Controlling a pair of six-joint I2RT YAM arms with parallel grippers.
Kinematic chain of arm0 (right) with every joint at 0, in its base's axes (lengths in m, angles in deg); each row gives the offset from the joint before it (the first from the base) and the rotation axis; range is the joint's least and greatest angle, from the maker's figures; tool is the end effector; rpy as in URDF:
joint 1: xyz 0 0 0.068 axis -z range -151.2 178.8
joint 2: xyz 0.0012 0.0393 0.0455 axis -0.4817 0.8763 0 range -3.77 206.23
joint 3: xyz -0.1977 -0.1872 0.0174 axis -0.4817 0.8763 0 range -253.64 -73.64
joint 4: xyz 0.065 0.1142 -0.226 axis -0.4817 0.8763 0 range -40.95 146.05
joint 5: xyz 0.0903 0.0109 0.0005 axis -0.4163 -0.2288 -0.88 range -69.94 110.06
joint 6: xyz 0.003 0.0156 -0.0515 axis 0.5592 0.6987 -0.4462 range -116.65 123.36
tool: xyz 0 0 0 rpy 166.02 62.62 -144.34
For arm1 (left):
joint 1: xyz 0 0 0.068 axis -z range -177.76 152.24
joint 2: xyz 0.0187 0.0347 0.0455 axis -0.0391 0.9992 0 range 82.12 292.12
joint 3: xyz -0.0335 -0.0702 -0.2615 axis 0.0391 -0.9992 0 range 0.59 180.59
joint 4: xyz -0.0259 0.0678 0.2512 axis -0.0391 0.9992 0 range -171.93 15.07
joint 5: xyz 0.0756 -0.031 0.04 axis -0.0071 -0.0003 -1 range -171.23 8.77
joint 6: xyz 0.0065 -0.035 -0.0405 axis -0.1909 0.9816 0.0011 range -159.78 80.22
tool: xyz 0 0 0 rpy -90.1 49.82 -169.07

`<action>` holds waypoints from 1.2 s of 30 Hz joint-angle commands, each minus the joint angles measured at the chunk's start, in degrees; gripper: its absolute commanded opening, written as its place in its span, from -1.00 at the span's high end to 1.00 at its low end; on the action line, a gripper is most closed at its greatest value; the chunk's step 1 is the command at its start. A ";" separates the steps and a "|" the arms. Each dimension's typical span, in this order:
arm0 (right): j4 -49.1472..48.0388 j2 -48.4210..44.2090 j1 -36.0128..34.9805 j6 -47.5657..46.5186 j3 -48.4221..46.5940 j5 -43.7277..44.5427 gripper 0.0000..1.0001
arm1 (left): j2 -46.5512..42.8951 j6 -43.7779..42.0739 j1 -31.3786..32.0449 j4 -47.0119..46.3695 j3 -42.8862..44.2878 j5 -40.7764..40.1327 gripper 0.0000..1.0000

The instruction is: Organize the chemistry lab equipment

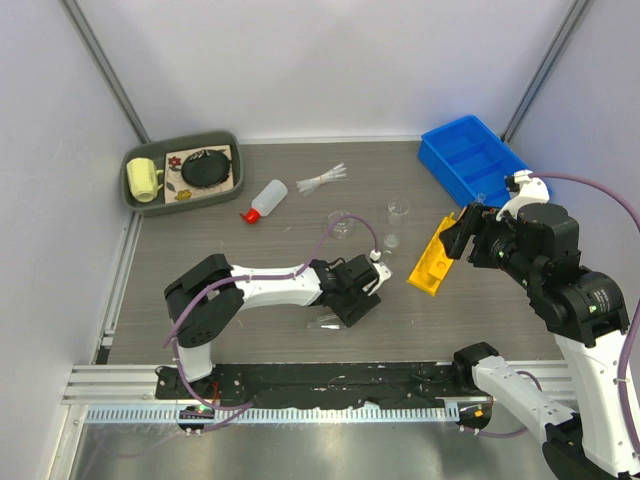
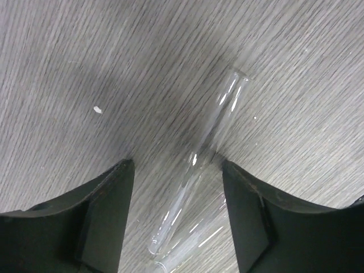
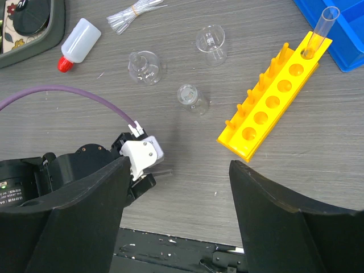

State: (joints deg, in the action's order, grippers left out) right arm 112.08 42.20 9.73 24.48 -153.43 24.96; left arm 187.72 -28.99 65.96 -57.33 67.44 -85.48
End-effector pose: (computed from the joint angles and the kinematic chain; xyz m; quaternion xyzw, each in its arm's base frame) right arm 0.0976 0.0304 0.4362 0.0372 0.8613 0.1390 0.4874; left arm 0.1656 -0.3296 0.1632 0.4257 0.8743 -0.1107 0.2051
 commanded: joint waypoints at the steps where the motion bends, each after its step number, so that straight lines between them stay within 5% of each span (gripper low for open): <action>1: -2.29 -0.54 -0.27 0.14 -0.19 -1.39 -0.49 | -2.15 -1.65 -0.71 -0.08 -2.34 0.30 -0.16; 7: -2.56 -0.54 -0.27 0.32 0.07 -1.74 -0.40 | -2.25 -1.47 -0.79 -0.08 -2.87 0.56 0.46; 12: -2.47 -0.18 -0.27 0.32 -0.02 -1.57 -0.41 | -2.42 -1.73 -0.79 0.36 -1.90 0.30 0.77; 26: -2.12 0.34 -0.27 0.85 0.77 -1.13 -0.40 | -6.90 -6.74 -0.79 5.62 3.72 -2.43 1.00; 36: 1.57 -0.01 -0.18 0.32 -0.71 -3.14 -0.40 | -18.23 -6.31 -0.79 10.82 8.03 6.34 1.00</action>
State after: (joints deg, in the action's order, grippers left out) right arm 112.49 42.34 9.73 24.92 -152.47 23.89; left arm 175.96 -34.79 65.48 -48.87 72.49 -84.59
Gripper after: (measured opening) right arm 0.702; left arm 0.198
